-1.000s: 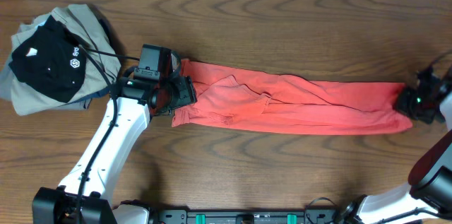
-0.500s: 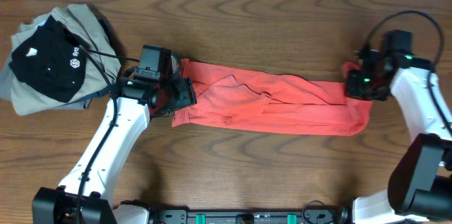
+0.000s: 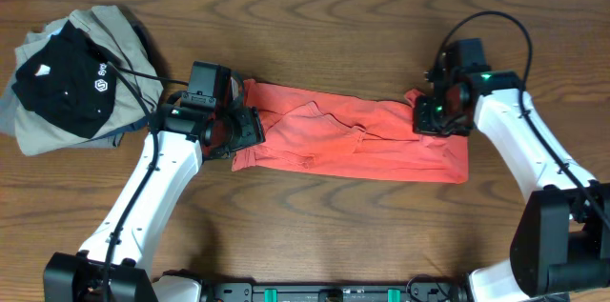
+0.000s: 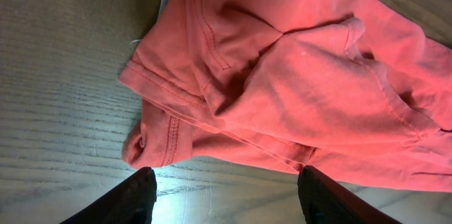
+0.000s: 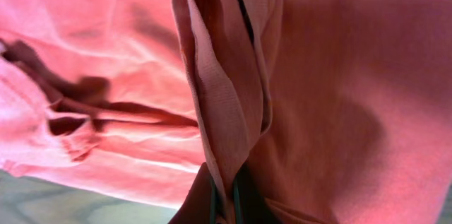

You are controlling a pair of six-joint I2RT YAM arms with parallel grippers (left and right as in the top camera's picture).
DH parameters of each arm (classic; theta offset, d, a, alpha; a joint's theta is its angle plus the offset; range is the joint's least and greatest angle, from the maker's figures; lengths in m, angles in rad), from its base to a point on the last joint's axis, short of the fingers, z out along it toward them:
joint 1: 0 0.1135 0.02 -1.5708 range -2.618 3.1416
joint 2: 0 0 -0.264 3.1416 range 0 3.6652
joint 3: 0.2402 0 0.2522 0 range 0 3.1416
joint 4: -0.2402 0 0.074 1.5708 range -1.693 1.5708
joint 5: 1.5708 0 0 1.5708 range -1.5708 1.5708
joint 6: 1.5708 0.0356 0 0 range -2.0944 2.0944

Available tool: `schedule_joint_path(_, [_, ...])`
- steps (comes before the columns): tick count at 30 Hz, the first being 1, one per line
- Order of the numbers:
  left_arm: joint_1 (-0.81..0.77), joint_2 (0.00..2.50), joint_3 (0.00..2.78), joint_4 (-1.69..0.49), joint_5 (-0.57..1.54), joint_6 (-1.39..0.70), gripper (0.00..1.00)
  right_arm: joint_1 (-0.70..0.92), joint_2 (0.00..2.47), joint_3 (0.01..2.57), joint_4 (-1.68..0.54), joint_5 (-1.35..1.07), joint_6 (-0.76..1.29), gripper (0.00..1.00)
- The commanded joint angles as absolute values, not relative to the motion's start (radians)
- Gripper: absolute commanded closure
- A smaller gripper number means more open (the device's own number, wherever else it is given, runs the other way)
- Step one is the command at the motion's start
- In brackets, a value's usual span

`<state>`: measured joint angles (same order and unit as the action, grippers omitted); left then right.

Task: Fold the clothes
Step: 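Fold the strip's right end leftward over the middle with the right gripper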

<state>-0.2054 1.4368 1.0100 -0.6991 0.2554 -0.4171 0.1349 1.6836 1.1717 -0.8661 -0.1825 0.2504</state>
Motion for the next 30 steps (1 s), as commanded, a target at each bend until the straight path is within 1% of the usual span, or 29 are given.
schedule_joint_path(1, [-0.202, 1.439, 1.018, -0.703, 0.246, -0.403, 0.34, 0.176, 1.688, 1.18, -0.865, -0.18, 0.311, 0.99])
schedule_joint_path(13, [-0.202, 1.439, 1.018, -0.708, 0.246, -0.4, 0.34, 0.271, 1.689, 1.18, -0.864, -0.197, 0.321, 0.98])
schedule_joint_path(14, [-0.202, 1.439, 1.018, -0.71, 0.246, -0.4, 0.34, 0.278, 1.689, 1.18, -0.863, -0.207, 0.321, 0.96])
schedule_joint_path(15, [-0.202, 1.439, 1.018, -0.71, 0.246, -0.4, 0.34, 0.285, 1.689, 1.18, -0.858, -0.215, 0.32, 0.91])
schedule_joint_path(17, [-0.202, 1.439, 1.018, -0.711, 0.246, -0.4, 0.34, 0.297, 1.689, 1.18, -0.842, -0.215, 0.32, 0.73])
schedule_joint_path(18, [-0.202, 1.439, 1.017, -0.711, 0.246, -0.4, 0.34, 0.302, 1.689, 1.18, -0.838, -0.215, 0.321, 0.69])
schedule_joint_path(23, [-0.202, 1.439, 1.017, -0.718, 0.246, -0.4, 0.34, 0.307, 1.689, 1.18, -0.837, -0.215, 0.321, 0.71])
schedule_joint_path(27, [-0.202, 1.439, 1.017, -0.718, 0.246, -0.4, 0.34, 0.303, 1.689, 1.18, -0.838, -0.197, 0.318, 0.77])
schedule_joint_path(28, [-0.202, 1.439, 1.017, -0.718, 0.246, -0.4, 0.33, 0.299, 1.689, 1.18, -0.839, -0.183, 0.318, 0.78])
schedule_joint_path(30, [-0.202, 1.439, 1.017, -0.718, 0.241, -0.384, 0.29, 0.287, 1.689, 1.18, -0.846, -0.152, 0.318, 0.79])
